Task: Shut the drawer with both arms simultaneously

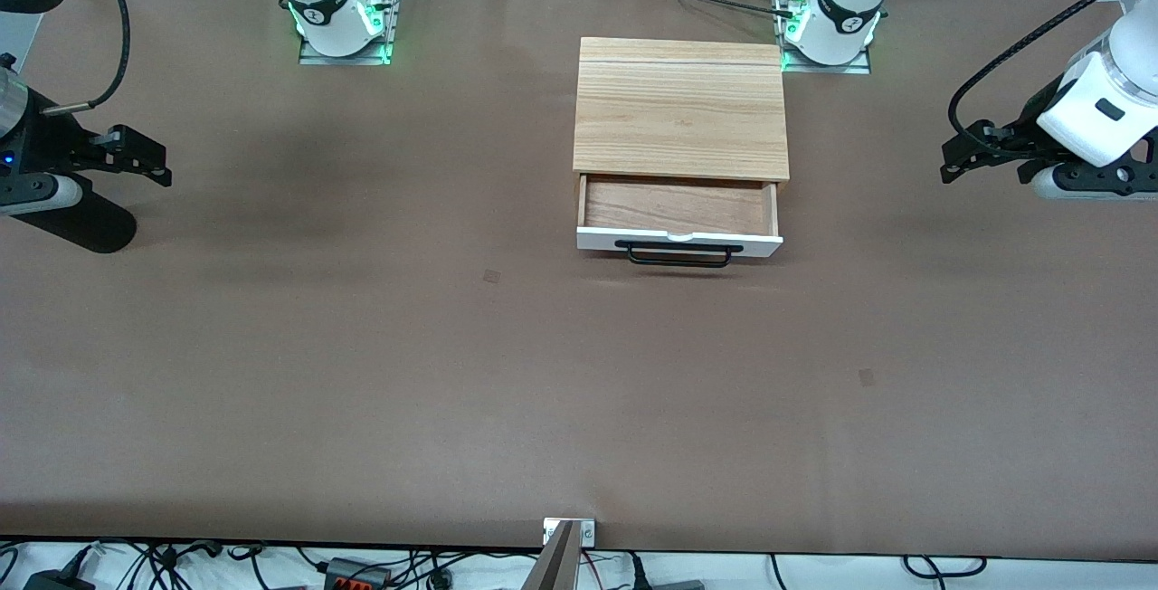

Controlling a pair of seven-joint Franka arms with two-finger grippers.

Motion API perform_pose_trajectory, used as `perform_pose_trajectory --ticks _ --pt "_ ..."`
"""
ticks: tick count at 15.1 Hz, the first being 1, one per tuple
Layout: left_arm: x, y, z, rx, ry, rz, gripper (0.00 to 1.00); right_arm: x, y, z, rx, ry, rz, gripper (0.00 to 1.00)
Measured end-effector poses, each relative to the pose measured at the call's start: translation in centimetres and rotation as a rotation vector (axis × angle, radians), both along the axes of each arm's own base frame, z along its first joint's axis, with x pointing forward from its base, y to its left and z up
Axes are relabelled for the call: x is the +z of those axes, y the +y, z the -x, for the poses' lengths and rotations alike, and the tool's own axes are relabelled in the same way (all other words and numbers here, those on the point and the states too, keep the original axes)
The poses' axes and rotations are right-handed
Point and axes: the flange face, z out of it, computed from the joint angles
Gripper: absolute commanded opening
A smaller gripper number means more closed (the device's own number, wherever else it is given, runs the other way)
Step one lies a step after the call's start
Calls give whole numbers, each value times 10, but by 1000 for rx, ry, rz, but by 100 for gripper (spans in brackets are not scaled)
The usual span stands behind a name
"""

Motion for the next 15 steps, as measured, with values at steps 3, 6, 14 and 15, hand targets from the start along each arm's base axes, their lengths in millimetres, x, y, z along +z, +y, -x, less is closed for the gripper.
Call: perform_pose_trajectory --ticks 3,6,14,15 --pt "1 0 0 0 -3 0 100 0 0 0 0 0 0 100" --pt "3 0 -1 0 -6 0 100 1 0 -1 0 -3 0 100" --pt "3 -1 -2 -1 1 0 100 1 0 -6 0 -8 -3 100" --pt "0 -1 0 -2 23 0 100 1 0 -6 0 -7 -3 100"
